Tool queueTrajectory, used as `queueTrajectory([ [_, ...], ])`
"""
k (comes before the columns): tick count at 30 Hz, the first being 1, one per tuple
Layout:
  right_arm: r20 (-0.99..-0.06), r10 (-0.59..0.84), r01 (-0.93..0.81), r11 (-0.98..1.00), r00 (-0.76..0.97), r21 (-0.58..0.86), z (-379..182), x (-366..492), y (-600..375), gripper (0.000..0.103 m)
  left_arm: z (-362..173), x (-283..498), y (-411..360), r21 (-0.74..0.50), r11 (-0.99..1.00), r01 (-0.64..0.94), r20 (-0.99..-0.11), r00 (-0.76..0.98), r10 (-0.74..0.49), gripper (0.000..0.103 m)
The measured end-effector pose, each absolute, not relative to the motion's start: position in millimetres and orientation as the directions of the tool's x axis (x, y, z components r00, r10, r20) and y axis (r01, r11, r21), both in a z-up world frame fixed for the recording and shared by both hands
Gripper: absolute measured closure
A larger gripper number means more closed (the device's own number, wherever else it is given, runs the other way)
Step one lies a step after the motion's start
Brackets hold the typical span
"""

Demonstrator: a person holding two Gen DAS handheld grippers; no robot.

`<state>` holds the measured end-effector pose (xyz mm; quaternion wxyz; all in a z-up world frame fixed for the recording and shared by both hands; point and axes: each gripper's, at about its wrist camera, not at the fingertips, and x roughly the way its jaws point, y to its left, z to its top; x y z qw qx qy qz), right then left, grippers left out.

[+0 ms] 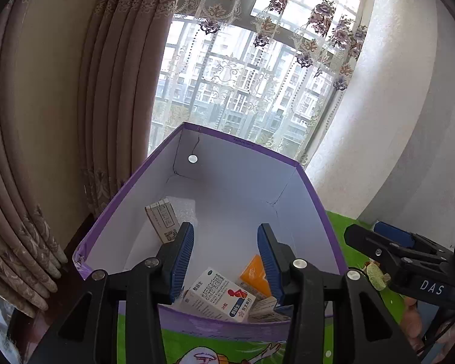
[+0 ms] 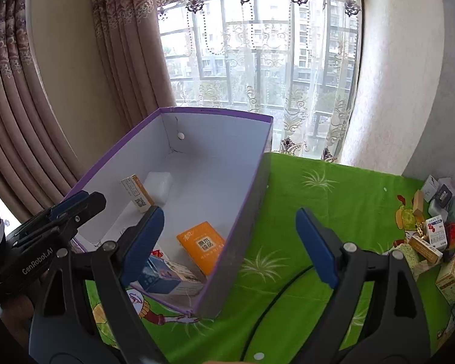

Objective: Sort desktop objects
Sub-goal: 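Move both grippers back toward the pile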

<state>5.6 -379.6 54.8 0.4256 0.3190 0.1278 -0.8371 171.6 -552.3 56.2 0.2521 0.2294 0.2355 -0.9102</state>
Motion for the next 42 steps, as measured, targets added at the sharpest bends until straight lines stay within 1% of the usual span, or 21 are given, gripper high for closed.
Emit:
queueTrajectory([
  [9, -0.645, -0.540, 0.662, -0.747, -0.541, 0.069, 50.7, -17.8, -278.2, 0.013, 72.7, 156.9, -508.5, -0.283, -0.830, 0.480, -0.506, -0.810, -0.296, 0.052],
  [11, -0.649, -0.516, 0.625, -0.777, -0.559, 0.079, 46.8, -25.1, -252.4, 0.013, 78.9, 149.5, -491.9, -0.266, -0.859, 0.438, -0.492, -0.828, -0.270, 0.046],
  [13, -0.660, -0.492, 0.580, -0.808, -0.567, 0.105, 40.8, -33.7, -227.1, 0.013, 83.2, 142.0, -474.2, -0.250, -0.884, 0.396, -0.481, -0.843, -0.241, 0.036],
  [15, -0.667, -0.459, 0.535, -0.838, -0.586, 0.107, 34.8, -40.2, -201.7, 0.013, 86.1, 133.6, -459.7, -0.243, -0.900, 0.361, -0.478, -0.852, -0.213, 0.033],
  [18, -0.655, -0.372, 0.439, -0.896, -0.658, 0.067, 26.2, -46.9, -158.1, 0.013, 85.9, 121.2, -440.9, -0.231, -0.915, 0.329, -0.488, -0.853, -0.184, 0.028],
  [20, -0.657, -0.331, 0.397, -0.916, -0.677, 0.052, 20.8, -54.5, -130.6, 0.013, 84.4, 111.2, -430.8, -0.219, -0.924, 0.315, -0.503, -0.848, -0.169, 0.027],
  [23, -0.680, -0.287, 0.324, -0.943, -0.675, 0.075, 9.5, -68.5, -92.2, 0.011, 82.5, 97.9, -415.4, -0.203, -0.933, 0.296, -0.521, -0.840, -0.153, 0.026],
  [26, -0.699, -0.240, 0.217, -0.968, -0.674, 0.124, 0.6, -81.7, -60.0, 0.007, 80.8, 82.1, -399.3, -0.194, -0.943, 0.271, -0.537, -0.833, -0.129, 0.022],
  [31, -0.703, -0.203, 0.149, -0.979, -0.682, 0.139, -5.5, -103.7, -37.0, 0.004, 75.8, 59.5, -369.7, -0.174, -0.963, 0.206, -0.565, -0.821, -0.074, 0.021],
  [33, -0.714, -0.178, 0.105, -0.984, -0.678, 0.146, -6.3, -114.8, -32.3, 0.000, 73.9, 52.9, -360.0, -0.163, -0.969, 0.185, -0.574, -0.817, -0.059, 0.021],
  [35, -0.725, -0.146, 0.059, -0.988, -0.673, 0.143, -7.4, -123.7, -33.9, 0.000, 71.8, 47.4, -350.8, -0.156, -0.974, 0.166, -0.580, -0.814, -0.046, 0.019],
  [37, -0.718, -0.121, 0.035, -0.990, -0.686, 0.134, -7.8, -130.4, -43.0, 0.000, 67.2, 37.9, -343.4, -0.161, -0.976, 0.145, -0.587, -0.809, -0.023, 0.016],
  [42, -0.739, -0.063, -0.003, -0.996, -0.671, 0.088, -18.2, -154.0, -66.5, 0.000, 55.7, 17.5, -330.1, -0.155, -0.981, 0.116, -0.619, -0.785, 0.005, 0.014],
])
